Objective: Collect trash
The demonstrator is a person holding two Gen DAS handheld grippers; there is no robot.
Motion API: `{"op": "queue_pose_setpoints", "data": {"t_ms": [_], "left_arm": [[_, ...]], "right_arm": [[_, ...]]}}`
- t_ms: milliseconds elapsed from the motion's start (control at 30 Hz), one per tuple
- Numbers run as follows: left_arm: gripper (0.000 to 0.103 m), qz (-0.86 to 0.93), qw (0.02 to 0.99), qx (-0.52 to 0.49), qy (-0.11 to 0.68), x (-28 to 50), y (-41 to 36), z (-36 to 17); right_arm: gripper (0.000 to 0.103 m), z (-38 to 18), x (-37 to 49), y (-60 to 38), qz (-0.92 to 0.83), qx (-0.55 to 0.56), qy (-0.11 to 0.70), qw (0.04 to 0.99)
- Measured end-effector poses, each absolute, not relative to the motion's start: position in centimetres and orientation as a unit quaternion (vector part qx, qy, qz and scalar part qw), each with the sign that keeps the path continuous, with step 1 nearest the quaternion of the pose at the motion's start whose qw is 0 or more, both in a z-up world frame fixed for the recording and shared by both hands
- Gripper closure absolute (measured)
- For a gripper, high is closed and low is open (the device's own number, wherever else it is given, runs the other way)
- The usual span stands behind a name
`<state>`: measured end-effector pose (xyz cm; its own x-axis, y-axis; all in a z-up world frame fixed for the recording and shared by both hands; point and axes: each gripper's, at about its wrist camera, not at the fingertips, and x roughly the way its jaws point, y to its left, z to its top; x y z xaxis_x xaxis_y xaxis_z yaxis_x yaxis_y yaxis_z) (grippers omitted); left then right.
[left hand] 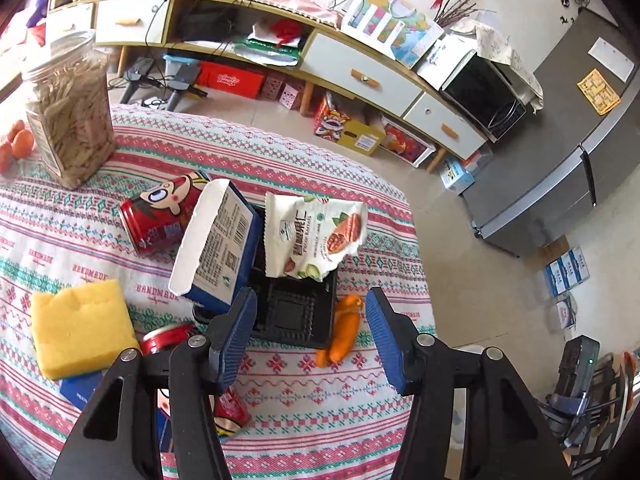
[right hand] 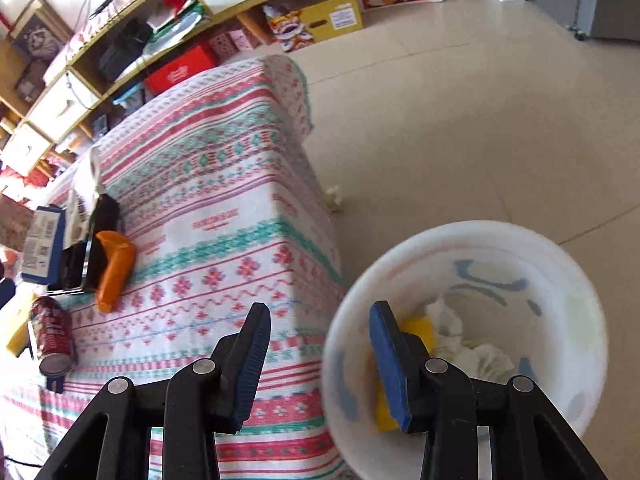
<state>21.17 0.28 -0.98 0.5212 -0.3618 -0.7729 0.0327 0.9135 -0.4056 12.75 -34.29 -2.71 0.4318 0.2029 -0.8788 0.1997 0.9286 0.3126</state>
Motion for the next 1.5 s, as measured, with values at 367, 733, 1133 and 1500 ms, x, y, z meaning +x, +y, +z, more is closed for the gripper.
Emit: {"op": "queue_pose_setpoints", "data": {"t_ms": [367,733,1133,1500], "left_arm": [[0.042,-0.116,0.852,-0.07,0.505,27.3,-4.0,-2.8],[0.038,-0.08,0.845,0.021,0.529,29.9,-11.3,-6.2],[0.103,-0.11,0.863,-0.079,0.487,27.5,-6.3,-3.6],[0.092,-0.1,0.858,-0.069,0.499,28.7,-4.2,-2.4]], "right_arm": [[0.057,-2.2,15.5,-26.8,0.084,0.129,0.507,0.848],[0.057,-5.2,18.2,-24.3,0.077,0.085,0.52,0.846],[0.057,-6.3,19.5,-22.8,0.107,0.088,0.514,0.846],[0.057,-7.8,22.1,-19.2,0.154,0.133,0.508,0.837]]}}
